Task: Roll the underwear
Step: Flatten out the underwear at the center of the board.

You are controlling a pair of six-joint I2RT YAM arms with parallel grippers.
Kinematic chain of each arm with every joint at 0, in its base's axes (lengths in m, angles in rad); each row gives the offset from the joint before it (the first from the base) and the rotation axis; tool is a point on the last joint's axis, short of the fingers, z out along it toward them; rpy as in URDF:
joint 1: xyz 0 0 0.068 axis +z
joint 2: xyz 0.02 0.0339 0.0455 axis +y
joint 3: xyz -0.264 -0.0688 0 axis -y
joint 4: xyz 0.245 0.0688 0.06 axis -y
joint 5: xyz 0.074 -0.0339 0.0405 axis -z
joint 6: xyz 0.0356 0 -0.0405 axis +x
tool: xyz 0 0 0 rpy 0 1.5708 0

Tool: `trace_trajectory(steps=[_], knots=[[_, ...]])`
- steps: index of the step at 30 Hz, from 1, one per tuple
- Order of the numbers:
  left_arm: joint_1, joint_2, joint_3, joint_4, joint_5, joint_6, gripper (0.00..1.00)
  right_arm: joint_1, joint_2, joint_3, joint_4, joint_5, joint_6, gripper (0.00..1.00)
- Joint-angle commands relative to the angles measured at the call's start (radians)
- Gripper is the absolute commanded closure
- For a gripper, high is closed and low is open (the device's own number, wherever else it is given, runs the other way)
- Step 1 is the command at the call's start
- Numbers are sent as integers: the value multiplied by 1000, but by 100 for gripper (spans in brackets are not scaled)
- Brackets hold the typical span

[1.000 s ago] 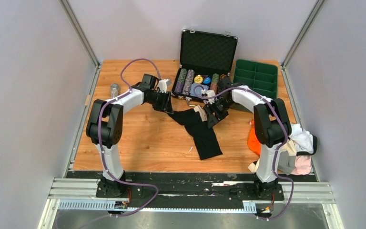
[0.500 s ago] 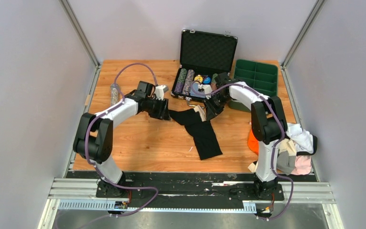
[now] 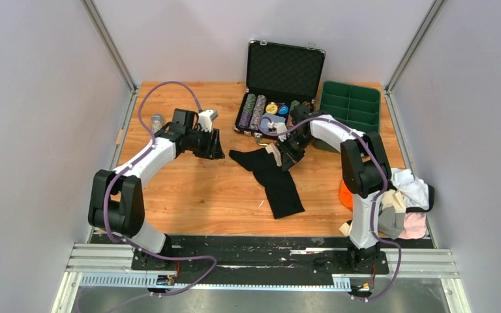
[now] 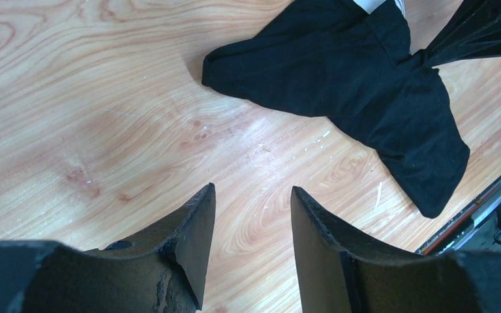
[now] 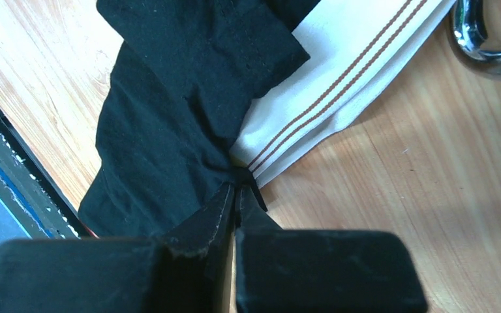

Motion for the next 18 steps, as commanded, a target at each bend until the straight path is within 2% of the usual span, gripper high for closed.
trace_trajectory(steps=[1,4,7,10,11,12,16,18], knots=[[5,-47,-1,5,21,12,46,22,-62,20,-14,15,-1,100],[6,-56,6,-1,17,20,46,78,-143,30,-38,-23,54,100],[8,-62,10,0,3,18,46,191,-231,-25,-30,-62,112,100],[8,-56,10,8,1,9,46,324,-262,-88,11,-9,182,100],[8,-50,10,9,-3,6,46,339,-253,-83,28,-2,196,94],[9,-47,10,9,-5,1,45,340,-234,-61,19,-24,181,83],[8,-4,34,6,-3,-7,41,343,-177,33,-103,-97,147,33],[8,54,80,14,26,5,39,345,-221,4,-100,-76,138,31]])
